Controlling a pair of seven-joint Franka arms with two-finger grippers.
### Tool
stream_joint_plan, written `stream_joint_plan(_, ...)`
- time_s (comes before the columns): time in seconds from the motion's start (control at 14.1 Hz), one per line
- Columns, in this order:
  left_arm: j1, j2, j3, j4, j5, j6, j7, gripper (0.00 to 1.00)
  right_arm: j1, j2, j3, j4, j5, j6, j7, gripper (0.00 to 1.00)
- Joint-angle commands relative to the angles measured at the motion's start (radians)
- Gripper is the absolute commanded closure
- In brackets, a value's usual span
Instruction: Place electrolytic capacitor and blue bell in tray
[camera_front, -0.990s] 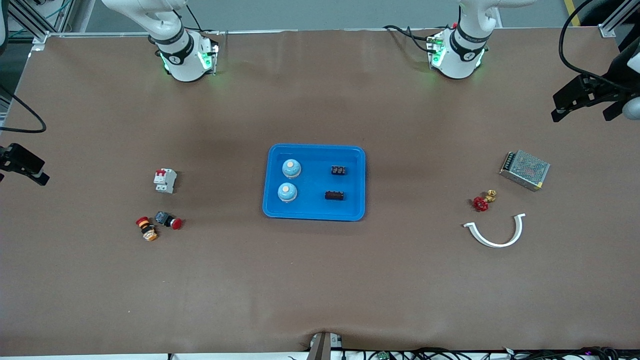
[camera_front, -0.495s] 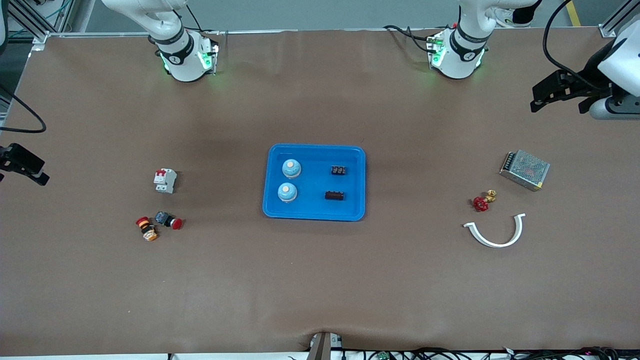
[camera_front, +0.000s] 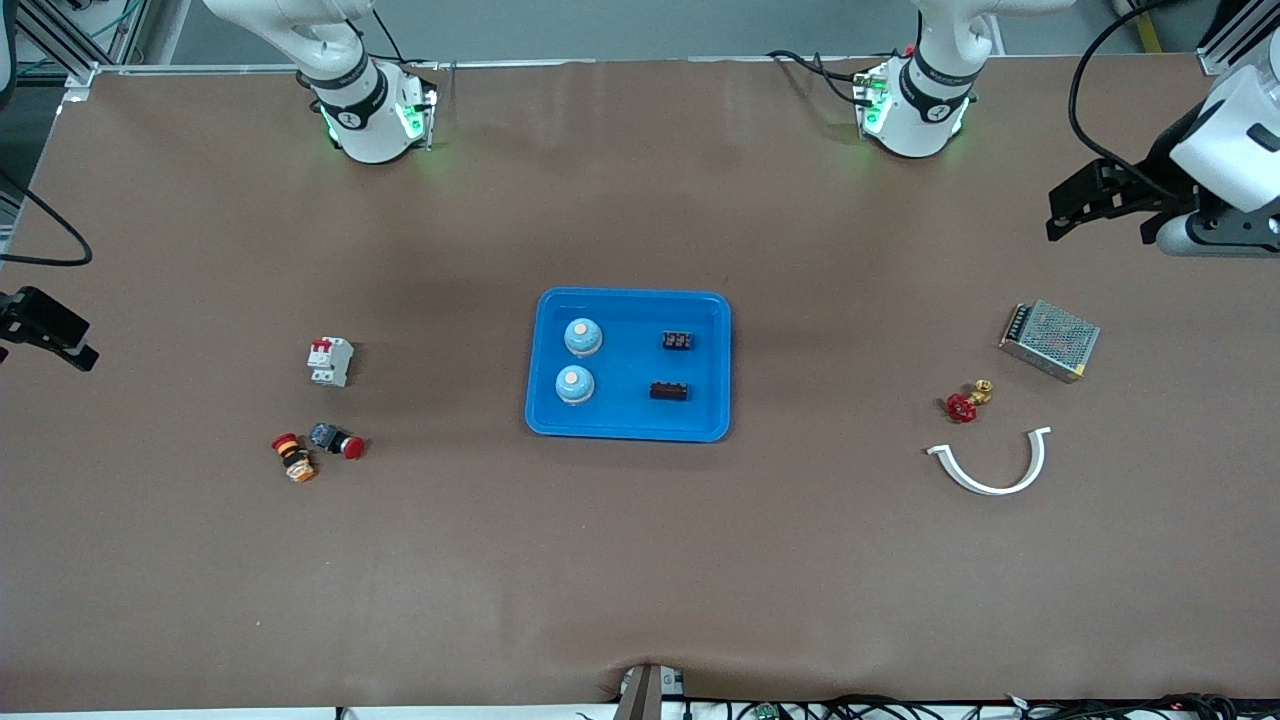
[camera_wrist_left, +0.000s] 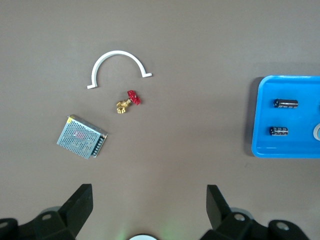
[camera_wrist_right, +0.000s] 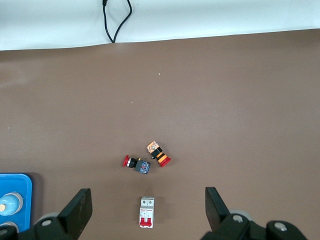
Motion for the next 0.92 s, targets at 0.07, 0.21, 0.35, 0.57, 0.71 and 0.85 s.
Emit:
stream_joint_plan(0.07, -0.013, 0.006, 0.020, -0.012, -0.020, 0.027, 0.019, 0.00, -0.001, 0.001, 0.002, 0.011, -0.011, -0.003, 0.006, 0.00)
stream_joint_plan(0.21, -0.011, 0.026, 0.024, -0.019, -0.020, 0.036, -0.005, 0.00, -0.001, 0.001, 0.002, 0.011, -0.009, -0.002, 0.006, 0.00)
stream_joint_plan(0.35, -0.004, 0.028, 0.026, -0.022, -0.013, 0.047, -0.001, 0.00, -0.001, 0.001, 0.002, 0.011, -0.009, -0.002, 0.006, 0.00)
stream_joint_plan(0.57, -0.004, 0.019, 0.029, -0.022, 0.030, 0.081, 0.016, 0.00, -0.001, 0.001, 0.002, 0.011, -0.011, -0.003, 0.006, 0.00)
stream_joint_plan(0.71, -0.007, 0.015, 0.027, -0.017, 0.067, 0.088, 0.017, 0.00, -0.001, 0.001, 0.002, 0.011, -0.009, -0.003, 0.006, 0.00)
stream_joint_plan(0.85, -0.002, 0.017, 0.026, -0.019, 0.076, 0.105, 0.017, 0.00, -0.001, 0.001, 0.002, 0.011, -0.009, -0.002, 0.006, 0.00)
